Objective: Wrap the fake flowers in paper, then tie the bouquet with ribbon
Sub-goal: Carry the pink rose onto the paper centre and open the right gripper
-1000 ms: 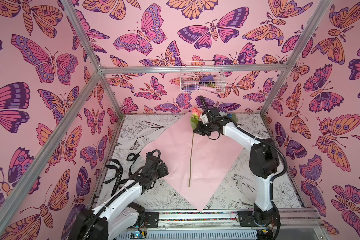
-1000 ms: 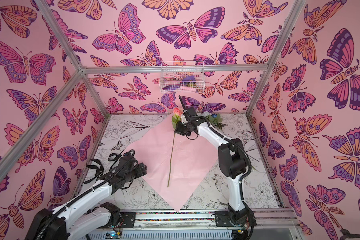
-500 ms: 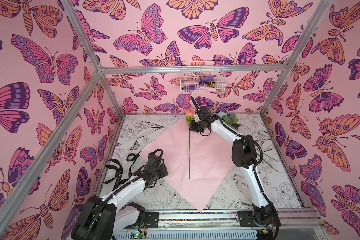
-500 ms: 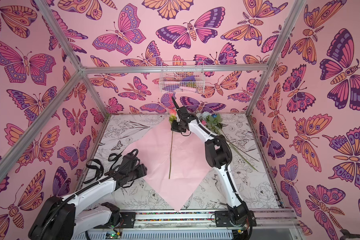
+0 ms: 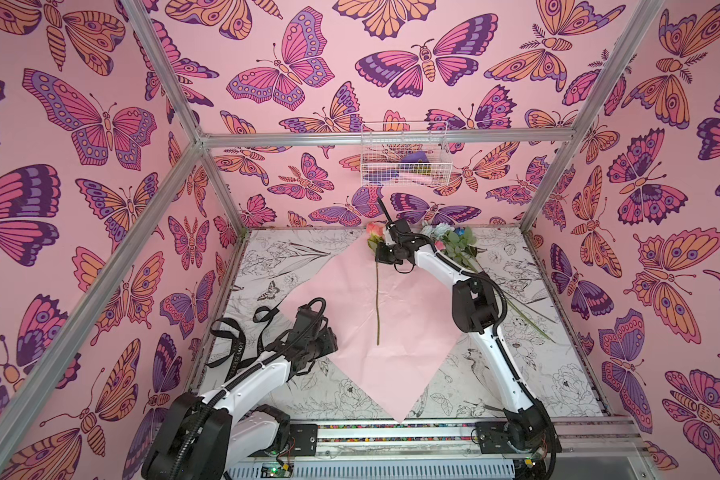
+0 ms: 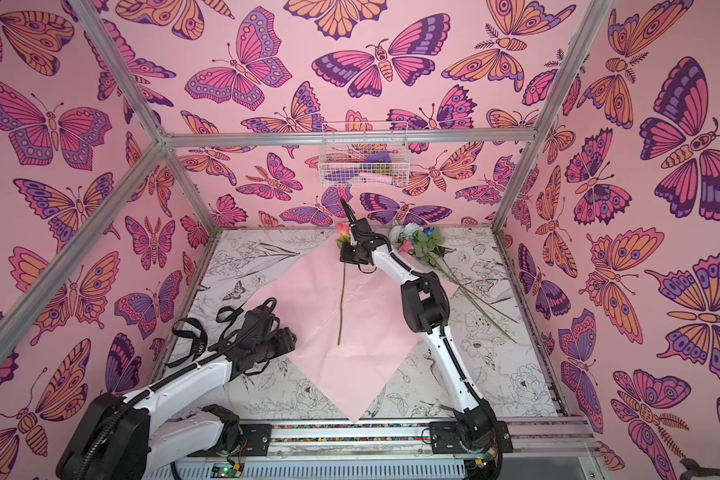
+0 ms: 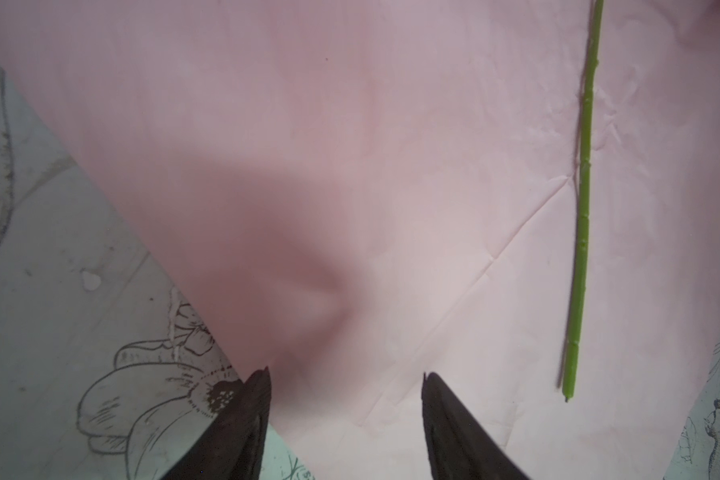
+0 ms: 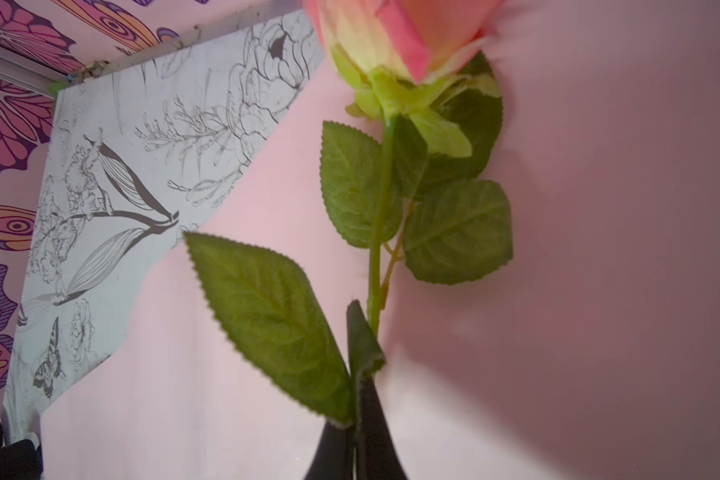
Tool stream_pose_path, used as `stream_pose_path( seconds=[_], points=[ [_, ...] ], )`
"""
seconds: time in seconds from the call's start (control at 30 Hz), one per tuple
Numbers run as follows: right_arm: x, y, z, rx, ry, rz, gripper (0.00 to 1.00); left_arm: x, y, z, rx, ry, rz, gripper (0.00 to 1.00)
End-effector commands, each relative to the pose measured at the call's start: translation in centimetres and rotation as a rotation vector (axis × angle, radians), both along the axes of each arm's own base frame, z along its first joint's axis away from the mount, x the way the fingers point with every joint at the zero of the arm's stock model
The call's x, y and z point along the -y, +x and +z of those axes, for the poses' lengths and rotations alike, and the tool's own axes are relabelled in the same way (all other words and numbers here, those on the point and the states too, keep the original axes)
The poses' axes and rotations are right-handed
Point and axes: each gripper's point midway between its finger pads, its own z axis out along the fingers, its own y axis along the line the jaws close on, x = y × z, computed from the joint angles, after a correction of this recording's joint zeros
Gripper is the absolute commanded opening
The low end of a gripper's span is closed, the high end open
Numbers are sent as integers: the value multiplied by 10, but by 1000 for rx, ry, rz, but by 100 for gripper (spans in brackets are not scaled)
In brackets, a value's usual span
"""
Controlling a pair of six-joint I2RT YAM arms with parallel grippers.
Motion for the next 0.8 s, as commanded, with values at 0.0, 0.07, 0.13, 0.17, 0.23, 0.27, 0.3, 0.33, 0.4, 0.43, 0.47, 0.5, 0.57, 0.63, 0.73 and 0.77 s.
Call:
stream_pose_path(
  seconds=[0.0,0.07,0.13,0.17,0.23,0.27,0.3,0.33,0.4,0.43,0.47,0.5,0.57,0.63,0.73,0.77],
  points=[
    [-7,12,4,56,25,8,9,-3,-1,0,-3,8,1,61],
    [-8,15,6,69,35,4,10,-3,0,1,-1,7,-2,61],
    [-10,18,9,83,49,-5,12,-2,0,1,-2,8,-2,61],
    [-10,20,10,88,54,-11,14,-2,0,1,-3,8,-2,61],
    [-10,22,11,93,60,-17,24,-2,1,2,-2,6,-3,61],
    [-10,23,12,94,63,-15,25,-2,1,2,-2,5,-3,61],
    [-9,24,14,95,65,-17,28,-2,1,3,-2,4,-1,61],
    [-10,23,17,96,66,-15,31,-1,1,3,-1,2,-1,61],
    [-6,22,26,95,56,-14,35,-1,1,4,2,-2,-1,62],
    [-3,20,32,97,49,-9,35,-1,1,5,3,-3,1,62],
    [0,18,37,97,41,-7,35,-2,1,5,6,-5,4,62],
    [5,16,43,99,25,-4,35,-2,0,6,7,-3,3,62],
    [16,7,65,121,-2,1,36,-4,-1,6,5,3,6,62],
    [30,-5,78,141,-46,3,38,-5,-2,7,9,5,9,62],
    [58,-30,100,166,-116,2,39,-6,-3,10,17,4,7,62],
    [71,-39,105,168,-142,-7,40,-6,-2,11,20,3,5,62]
  ],
)
